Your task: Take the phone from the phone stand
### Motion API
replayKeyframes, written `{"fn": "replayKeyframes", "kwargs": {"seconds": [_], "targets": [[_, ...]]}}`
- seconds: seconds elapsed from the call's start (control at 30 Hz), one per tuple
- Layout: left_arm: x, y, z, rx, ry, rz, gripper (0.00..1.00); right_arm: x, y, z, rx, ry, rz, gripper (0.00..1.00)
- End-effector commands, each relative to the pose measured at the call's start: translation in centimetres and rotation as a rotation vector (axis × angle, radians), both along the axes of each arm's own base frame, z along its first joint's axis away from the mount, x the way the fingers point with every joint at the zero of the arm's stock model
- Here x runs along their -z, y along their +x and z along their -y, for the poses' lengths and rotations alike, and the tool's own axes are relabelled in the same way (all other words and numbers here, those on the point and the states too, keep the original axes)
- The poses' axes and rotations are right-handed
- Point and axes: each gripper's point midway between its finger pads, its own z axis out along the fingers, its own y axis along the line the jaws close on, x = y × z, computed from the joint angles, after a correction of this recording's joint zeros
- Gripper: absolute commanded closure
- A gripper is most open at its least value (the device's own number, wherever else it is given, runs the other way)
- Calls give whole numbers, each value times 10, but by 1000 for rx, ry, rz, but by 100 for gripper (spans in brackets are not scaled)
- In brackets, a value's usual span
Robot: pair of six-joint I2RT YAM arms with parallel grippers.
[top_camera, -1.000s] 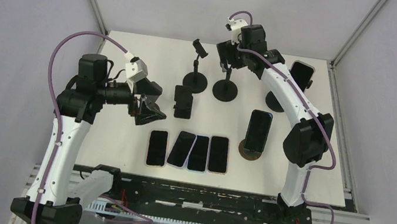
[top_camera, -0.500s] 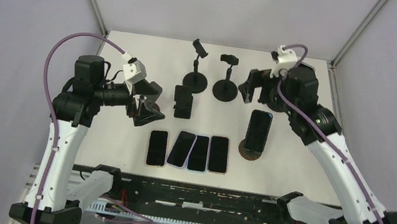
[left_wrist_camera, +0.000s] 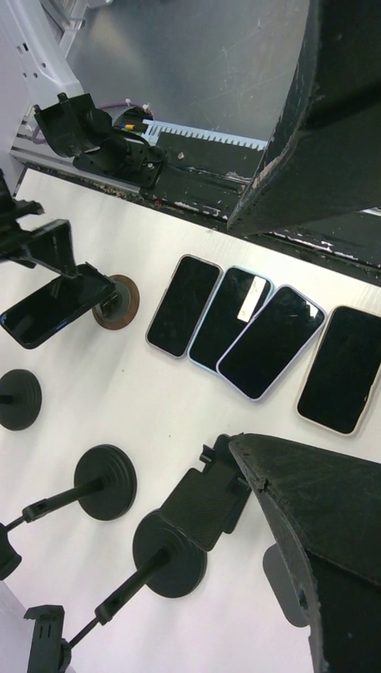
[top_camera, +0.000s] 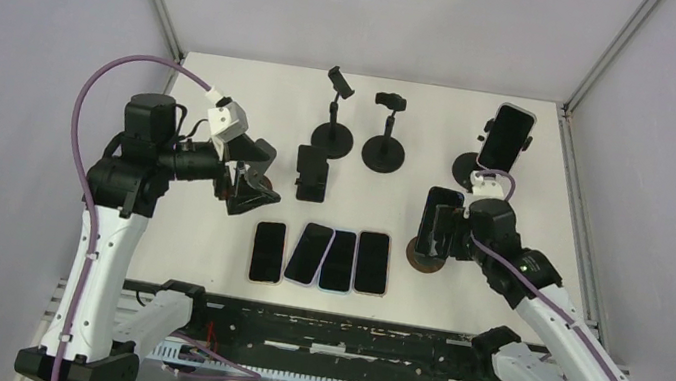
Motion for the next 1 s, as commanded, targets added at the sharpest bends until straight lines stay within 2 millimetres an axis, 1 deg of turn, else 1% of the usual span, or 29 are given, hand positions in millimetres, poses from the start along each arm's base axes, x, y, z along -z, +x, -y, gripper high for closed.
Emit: {"fn": "replayKeyframes", "kwargs": {"seconds": [0.0, 0.07, 0.13, 0.3, 0.53, 0.57, 0.6, 0.7, 0.8, 0.87, 0.93, 0.97], "targets": [[-16, -9, 0, -5, -15, 11, 0, 18, 15, 4, 64, 20, 53, 2], [-15, -10, 0, -3, -10, 12, 0, 21, 21, -9, 8, 68, 78, 2], [-13, -10, 0, 3, -9, 5, 0, 26, 28, -15, -14, 80, 76, 2], [-8, -14, 0, 27, -1, -8, 0, 33, 42, -16, -13, 102, 87, 2], [4, -15, 1, 40, 8, -32, 0, 38, 49, -23, -42, 161, 119, 14], [5, -15, 1, 44, 9, -34, 0, 39, 50, -24, -42, 164, 123, 17], [5, -15, 1, 47, 10, -34, 0, 38, 49, -29, -66, 189, 127, 22], [5, -16, 1, 56, 11, -35, 0, 31, 50, -38, -95, 245, 168, 41], [7, -17, 1, 59, 11, -38, 0, 18, 56, -50, -143, 295, 221, 58], [9, -17, 1, 61, 11, -42, 0, 10, 58, -58, -190, 312, 240, 73], [10, -18, 1, 62, 11, -42, 0, 5, 62, -64, -217, 321, 250, 89], [11, -18, 1, 63, 13, -40, 0, 3, 64, -66, -230, 322, 254, 94]]}}
